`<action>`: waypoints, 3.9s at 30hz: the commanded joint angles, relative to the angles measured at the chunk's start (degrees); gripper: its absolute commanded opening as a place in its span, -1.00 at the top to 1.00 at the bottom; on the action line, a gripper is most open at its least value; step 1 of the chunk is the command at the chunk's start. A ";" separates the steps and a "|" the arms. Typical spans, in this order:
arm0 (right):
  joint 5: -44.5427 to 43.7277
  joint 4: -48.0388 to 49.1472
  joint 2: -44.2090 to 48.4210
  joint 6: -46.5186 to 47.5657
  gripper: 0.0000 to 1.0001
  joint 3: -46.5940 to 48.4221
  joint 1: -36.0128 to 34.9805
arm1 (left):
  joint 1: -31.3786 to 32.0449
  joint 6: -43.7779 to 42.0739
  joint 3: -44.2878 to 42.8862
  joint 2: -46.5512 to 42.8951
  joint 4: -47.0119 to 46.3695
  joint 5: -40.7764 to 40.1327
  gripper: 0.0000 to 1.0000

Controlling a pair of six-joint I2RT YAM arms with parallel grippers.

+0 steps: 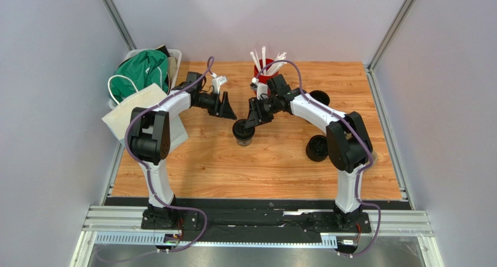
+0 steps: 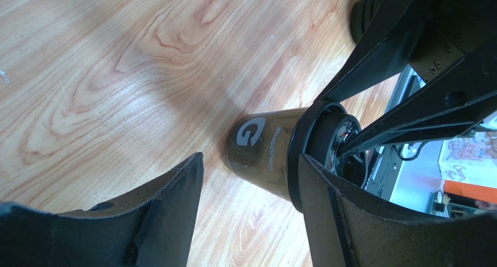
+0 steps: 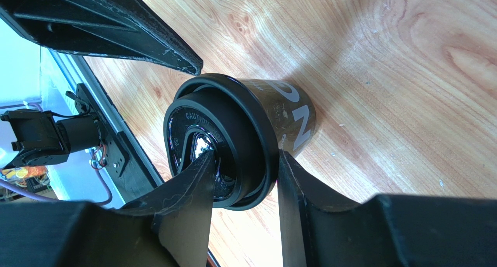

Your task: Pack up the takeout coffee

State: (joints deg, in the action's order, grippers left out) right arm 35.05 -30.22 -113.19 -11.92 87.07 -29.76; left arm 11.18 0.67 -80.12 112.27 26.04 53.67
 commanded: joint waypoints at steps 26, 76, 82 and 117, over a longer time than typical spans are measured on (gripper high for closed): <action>-9.03 -4.67 -3.18 5.15 0.38 -1.55 0.58 | 4.73 -8.93 -2.94 6.56 10.25 -5.94 -0.03; -12.28 -5.47 -3.01 4.10 0.39 -2.25 2.69 | 5.87 -14.02 1.54 -7.93 7.79 10.76 -0.23; -12.28 -5.29 -2.92 3.92 0.40 -2.08 2.60 | 7.18 -14.90 5.67 -11.89 4.11 2.68 -0.23; -13.60 -5.03 -3.01 3.49 0.39 -1.73 2.60 | 18.35 -15.70 15.96 -17.88 -7.77 -33.01 -0.45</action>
State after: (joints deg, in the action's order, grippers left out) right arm 32.84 -31.31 -112.95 -12.21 87.33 -27.55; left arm 28.47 -14.33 -64.38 92.36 17.54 28.86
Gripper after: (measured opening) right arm 0.410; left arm 0.733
